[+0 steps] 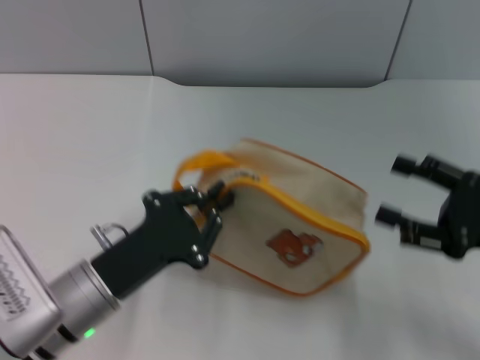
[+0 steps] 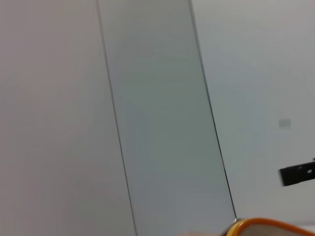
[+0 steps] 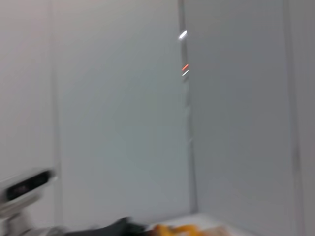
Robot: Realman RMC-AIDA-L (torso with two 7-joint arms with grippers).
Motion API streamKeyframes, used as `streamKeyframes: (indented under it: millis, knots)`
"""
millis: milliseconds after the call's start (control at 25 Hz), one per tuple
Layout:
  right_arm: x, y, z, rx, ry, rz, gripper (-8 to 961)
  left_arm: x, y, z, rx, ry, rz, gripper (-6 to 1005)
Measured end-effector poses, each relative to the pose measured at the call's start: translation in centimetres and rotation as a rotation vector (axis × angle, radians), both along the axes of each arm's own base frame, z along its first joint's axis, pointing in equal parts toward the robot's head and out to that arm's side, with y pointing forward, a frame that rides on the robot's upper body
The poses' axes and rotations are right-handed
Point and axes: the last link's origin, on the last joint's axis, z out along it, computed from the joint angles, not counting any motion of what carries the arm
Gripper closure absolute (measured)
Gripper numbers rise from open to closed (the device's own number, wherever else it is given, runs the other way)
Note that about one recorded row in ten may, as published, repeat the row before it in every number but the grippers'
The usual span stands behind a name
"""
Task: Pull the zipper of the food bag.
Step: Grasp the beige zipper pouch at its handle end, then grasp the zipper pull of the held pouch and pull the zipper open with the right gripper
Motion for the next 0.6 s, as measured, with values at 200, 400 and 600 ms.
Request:
streamKeyframes:
  millis: [200, 400, 600]
  knots:
    - [0.0, 0.6, -0.8, 0.250, 0.091, -0.044, 108, 1.1, 2.3, 1.6, 0.104, 0.068, -0.137, 899]
    - [-0.8, 0.8, -3.2, 0.485, 0.095, -0.033, 108, 2.1, 4.2, 2.5, 0.158, 0.145, -0.238, 900]
    - [-1.7, 1.6, -4.3, 0.727, 0.022, -0.045, 108, 2.6, 4.6, 2.7, 0.165, 0.142, -0.269, 909]
